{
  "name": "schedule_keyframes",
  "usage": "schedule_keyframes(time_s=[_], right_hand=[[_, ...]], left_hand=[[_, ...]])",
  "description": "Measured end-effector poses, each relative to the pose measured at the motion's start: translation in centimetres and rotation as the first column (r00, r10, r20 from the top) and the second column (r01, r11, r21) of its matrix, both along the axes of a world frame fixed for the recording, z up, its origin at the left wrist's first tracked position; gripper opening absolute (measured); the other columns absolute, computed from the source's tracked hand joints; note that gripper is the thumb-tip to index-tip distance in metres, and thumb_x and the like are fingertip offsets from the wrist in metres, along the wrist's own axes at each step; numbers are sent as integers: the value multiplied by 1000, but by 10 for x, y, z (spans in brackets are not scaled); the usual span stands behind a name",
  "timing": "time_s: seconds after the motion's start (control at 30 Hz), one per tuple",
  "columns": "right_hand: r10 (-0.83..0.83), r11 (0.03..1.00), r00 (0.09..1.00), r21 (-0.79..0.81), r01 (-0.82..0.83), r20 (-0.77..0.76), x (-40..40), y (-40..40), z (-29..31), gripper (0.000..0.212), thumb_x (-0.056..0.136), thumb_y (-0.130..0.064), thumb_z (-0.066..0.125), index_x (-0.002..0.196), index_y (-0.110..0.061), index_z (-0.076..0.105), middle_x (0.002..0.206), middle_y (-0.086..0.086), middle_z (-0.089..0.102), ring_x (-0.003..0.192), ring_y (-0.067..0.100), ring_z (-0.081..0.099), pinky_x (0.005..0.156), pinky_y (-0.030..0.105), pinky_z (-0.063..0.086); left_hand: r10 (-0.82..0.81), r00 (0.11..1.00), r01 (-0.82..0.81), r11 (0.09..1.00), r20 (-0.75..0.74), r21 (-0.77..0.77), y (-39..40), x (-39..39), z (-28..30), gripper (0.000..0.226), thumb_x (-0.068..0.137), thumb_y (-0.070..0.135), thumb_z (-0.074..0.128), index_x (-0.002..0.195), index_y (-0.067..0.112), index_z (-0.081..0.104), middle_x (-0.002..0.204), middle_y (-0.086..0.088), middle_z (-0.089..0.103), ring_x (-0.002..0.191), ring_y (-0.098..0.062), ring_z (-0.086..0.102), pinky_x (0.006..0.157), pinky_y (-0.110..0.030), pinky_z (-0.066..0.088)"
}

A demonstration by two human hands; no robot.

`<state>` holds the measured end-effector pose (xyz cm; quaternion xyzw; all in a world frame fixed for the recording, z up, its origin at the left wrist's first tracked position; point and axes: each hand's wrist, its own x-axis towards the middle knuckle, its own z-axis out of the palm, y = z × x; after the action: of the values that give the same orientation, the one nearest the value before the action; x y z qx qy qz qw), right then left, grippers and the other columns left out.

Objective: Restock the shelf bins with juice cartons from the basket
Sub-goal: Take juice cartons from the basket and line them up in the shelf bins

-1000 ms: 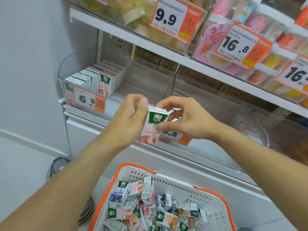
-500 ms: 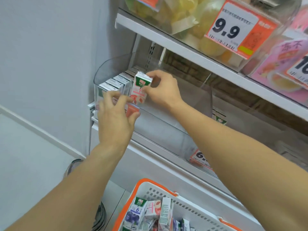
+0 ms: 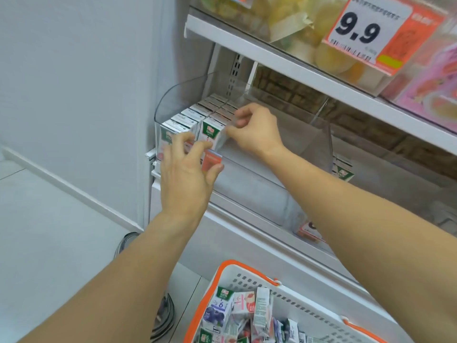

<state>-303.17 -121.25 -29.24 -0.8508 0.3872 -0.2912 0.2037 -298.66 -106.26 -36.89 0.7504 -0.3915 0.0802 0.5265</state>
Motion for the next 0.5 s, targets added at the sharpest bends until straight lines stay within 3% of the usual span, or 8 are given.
schedule_keyframes(time_s=[0.1,0.17,0.27,0.4,0.5], right_hand=[[70,994,992,-87,-61,102,-53,37,17,13,78,-16,71,89,-22,69,73,-10,68,65,-1,60,71,18,51],[119,993,983,-31,-116,137,-97,66,19,10,78,-16,70,79,-26,67,66,-9,68,61,6,67,64,23,53],[133,985,984,92,-145,117,-168,105,1,11,79,-16,72,76,-26,67,64,-10,68,58,16,70,55,27,54],[116,939,993,329,-103,-20,-252,141,-54,15,83,-12,75,77,-24,69,65,-7,69,58,14,70,58,30,56],[144,889,974,456,-49,-175,-298,158,-103,6,84,-20,76,80,-24,73,70,-13,69,64,1,65,64,20,52]], left_hand=[[-36,992,25,996,-121,-90,7,-10,10,31,85,23,74,114,21,64,122,-2,49,97,-19,58,86,-34,48],[-117,973,93,987,-200,-128,13,-23,18,14,88,24,70,101,21,66,101,5,60,74,-6,59,75,-27,49],[-324,923,331,944,-209,-2,24,-60,14,4,87,20,69,86,17,68,69,12,61,58,0,53,60,-18,44],[-590,741,669,686,-321,286,53,-122,-28,1,86,12,70,85,12,71,70,10,64,56,7,53,57,-7,38],[-625,648,754,446,-435,482,83,-149,-76,6,87,13,72,90,8,72,75,6,65,58,11,54,56,-9,39]])
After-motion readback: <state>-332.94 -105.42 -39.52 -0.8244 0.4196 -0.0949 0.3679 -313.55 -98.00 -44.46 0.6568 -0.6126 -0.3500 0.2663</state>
